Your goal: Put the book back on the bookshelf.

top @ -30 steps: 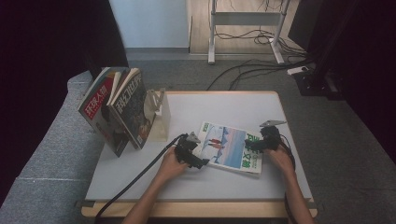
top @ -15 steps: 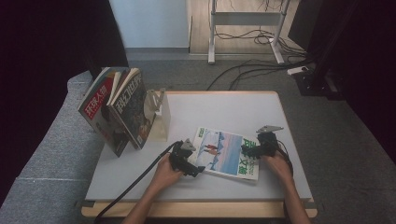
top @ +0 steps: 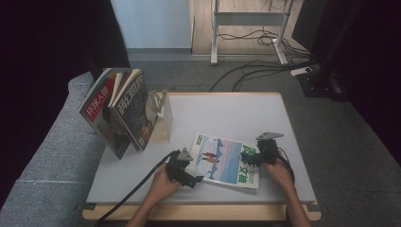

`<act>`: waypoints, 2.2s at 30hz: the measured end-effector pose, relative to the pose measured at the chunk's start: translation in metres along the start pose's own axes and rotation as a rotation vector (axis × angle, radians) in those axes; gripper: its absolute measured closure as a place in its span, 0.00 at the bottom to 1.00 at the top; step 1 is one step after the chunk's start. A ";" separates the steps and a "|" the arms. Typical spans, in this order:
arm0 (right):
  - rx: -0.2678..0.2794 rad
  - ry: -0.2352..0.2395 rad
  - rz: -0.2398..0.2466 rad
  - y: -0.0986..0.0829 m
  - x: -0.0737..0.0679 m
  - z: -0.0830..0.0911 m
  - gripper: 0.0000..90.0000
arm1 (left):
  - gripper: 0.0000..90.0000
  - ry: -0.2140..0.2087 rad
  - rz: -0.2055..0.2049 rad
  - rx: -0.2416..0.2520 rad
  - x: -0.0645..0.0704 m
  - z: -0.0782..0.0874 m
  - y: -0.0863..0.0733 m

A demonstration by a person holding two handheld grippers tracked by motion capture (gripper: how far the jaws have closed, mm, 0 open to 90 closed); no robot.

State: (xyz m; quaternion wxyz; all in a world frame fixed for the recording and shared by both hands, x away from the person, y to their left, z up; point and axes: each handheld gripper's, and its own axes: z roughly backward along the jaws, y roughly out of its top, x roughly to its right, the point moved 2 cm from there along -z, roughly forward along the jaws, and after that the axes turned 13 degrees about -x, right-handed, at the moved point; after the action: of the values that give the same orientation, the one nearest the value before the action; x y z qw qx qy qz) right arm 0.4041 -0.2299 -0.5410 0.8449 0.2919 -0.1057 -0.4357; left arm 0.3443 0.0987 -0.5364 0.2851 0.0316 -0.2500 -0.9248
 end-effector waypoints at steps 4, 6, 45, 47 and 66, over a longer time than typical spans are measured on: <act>0.002 0.006 0.008 -0.002 -0.005 0.000 0.00 | 0.00 0.002 0.003 0.009 0.004 0.002 -0.006; 0.005 0.007 0.009 -0.002 -0.005 0.000 0.00 | 0.00 0.001 0.004 0.016 0.004 0.001 -0.006; -0.021 -0.041 0.056 -0.042 -0.037 0.034 0.00 | 0.03 -0.028 -0.057 0.061 -0.066 -0.004 0.071; -0.016 -0.037 0.054 -0.046 -0.041 0.036 0.00 | 0.03 -0.042 -0.043 0.077 -0.068 -0.006 0.074; -0.001 0.020 0.052 -0.079 -0.063 0.053 0.00 | 0.03 -0.045 -0.083 0.031 -0.073 -0.037 0.094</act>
State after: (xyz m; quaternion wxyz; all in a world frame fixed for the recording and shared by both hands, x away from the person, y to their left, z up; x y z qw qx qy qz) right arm 0.2898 -0.2363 -0.5399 0.8571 0.2930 -0.1046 -0.4106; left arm 0.4609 0.0548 -0.5291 0.2403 0.0254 -0.2693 -0.9322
